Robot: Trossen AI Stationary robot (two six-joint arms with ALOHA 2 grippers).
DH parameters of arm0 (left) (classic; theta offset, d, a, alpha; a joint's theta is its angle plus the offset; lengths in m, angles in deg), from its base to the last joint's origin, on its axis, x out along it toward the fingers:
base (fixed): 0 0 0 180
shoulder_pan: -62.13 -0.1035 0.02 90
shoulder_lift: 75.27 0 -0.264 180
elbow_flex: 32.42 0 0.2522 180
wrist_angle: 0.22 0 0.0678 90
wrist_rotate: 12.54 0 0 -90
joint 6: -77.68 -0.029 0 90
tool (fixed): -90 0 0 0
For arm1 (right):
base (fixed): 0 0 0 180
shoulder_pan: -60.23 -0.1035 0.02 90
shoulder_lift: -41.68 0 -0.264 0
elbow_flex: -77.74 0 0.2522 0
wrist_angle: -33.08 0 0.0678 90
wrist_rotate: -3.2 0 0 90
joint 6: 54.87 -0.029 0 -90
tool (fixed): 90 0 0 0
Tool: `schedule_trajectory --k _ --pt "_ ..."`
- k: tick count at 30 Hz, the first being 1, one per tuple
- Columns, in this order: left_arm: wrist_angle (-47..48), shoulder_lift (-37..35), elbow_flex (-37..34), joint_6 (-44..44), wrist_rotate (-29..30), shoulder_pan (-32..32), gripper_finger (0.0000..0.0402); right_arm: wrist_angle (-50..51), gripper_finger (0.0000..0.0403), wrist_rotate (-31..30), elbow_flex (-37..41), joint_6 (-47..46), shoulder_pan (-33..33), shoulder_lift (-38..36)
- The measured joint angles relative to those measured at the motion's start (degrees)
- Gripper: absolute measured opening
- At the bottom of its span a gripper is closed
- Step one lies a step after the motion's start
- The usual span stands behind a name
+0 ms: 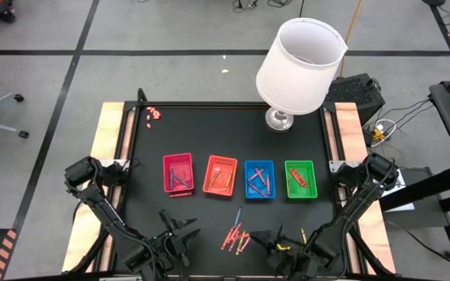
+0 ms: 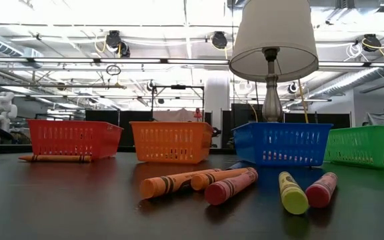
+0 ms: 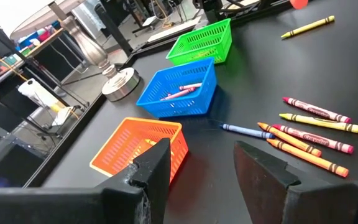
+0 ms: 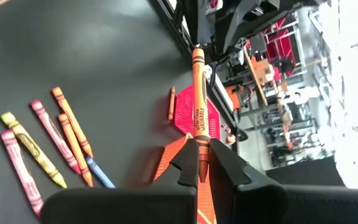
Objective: Sort crayons
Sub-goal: Put the orange crayon into the green bin
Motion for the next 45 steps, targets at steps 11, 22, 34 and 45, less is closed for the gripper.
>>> schedule_trajectory --k 11,22,34,45 --pt "0.0 0.0 0.0 0.0 0.0 0.0 0.0173 0.0 0.0 0.0 0.0 6.0 0.0 0.0" --pt "0.0 0.0 0.0 0.0 0.0 0.0 0.0173 0.0 0.0003 0.2 0.0 -7.1 -0.2 0.0" --pt "-0.8 0.0 0.0 0.2 0.0 0.0 0.0173 0.0 0.0006 0.5 0.0 -35.5 -0.2 0.0" --pt "-0.8 0.0 0.0 0.1 -1.1 0.0 0.0173 -0.1 0.0006 3.8 0.0 -42.7 0.2 0.0"
